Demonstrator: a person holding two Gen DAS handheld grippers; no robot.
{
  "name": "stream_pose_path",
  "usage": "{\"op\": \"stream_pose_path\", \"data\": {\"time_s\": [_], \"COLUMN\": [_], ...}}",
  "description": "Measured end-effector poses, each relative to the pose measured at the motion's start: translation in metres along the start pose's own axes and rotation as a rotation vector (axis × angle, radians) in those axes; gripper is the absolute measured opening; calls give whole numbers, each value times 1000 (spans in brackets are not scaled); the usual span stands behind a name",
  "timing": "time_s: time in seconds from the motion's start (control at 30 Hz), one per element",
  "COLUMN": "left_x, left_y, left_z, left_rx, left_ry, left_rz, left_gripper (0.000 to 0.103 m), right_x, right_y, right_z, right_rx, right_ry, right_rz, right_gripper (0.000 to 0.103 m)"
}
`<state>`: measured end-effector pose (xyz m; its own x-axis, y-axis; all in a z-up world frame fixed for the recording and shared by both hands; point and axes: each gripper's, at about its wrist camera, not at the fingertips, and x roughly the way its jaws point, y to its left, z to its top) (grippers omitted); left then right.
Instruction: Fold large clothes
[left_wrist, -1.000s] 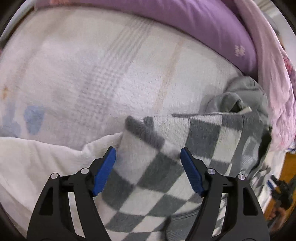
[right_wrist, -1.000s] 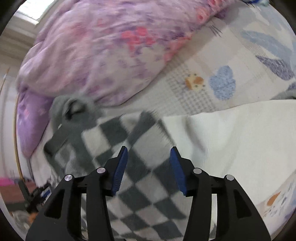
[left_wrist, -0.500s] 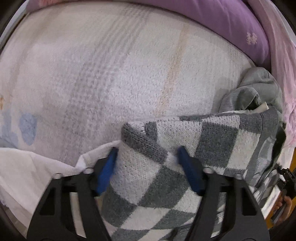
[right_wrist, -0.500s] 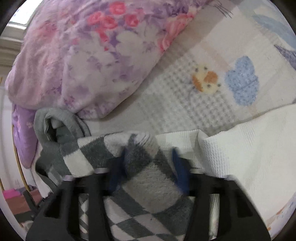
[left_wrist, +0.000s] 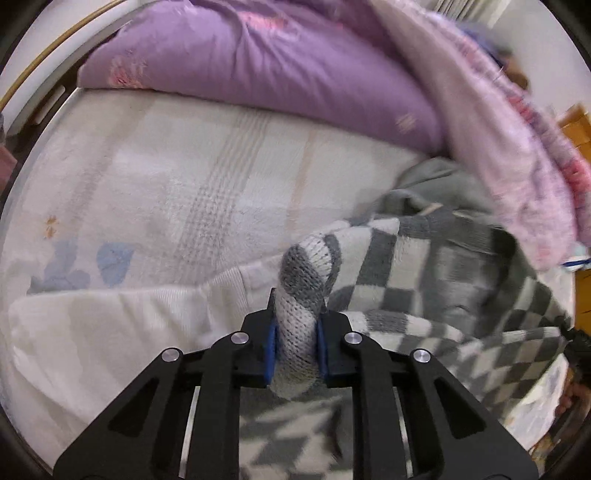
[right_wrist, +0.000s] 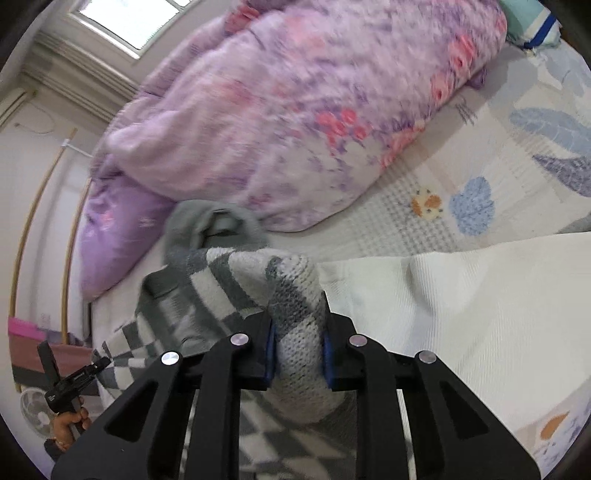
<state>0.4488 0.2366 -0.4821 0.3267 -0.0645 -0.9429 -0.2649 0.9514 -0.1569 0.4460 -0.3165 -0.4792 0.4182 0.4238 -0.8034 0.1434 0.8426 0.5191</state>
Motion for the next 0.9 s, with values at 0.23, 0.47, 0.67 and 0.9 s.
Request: {"op": "stream_pose_path", "data": {"time_s": [0.23, 0.47, 0.67, 0.9], "left_x": [-92, -139, -140, -93], "left_y": [-4, 22, 56, 96], "left_z": [-79, -176, -268, -379], "left_rx": [42, 20, -54, -167], "left_ry": [-85, -54, 54, 268], "left_rz": [-1, 45, 55, 69], "left_gripper": [17, 17, 17, 22], "right_x": [-81, -152, -177, -146], "right_y": [15, -21, -66, -123], "right_z": [-53, -128, -218, -310], "right_rx": [-3, 53, 97, 142], "right_ry": [-32, -6, 96, 280], "right_rz": [63, 76, 24, -175], "right_gripper": [17, 17, 17, 26]}}
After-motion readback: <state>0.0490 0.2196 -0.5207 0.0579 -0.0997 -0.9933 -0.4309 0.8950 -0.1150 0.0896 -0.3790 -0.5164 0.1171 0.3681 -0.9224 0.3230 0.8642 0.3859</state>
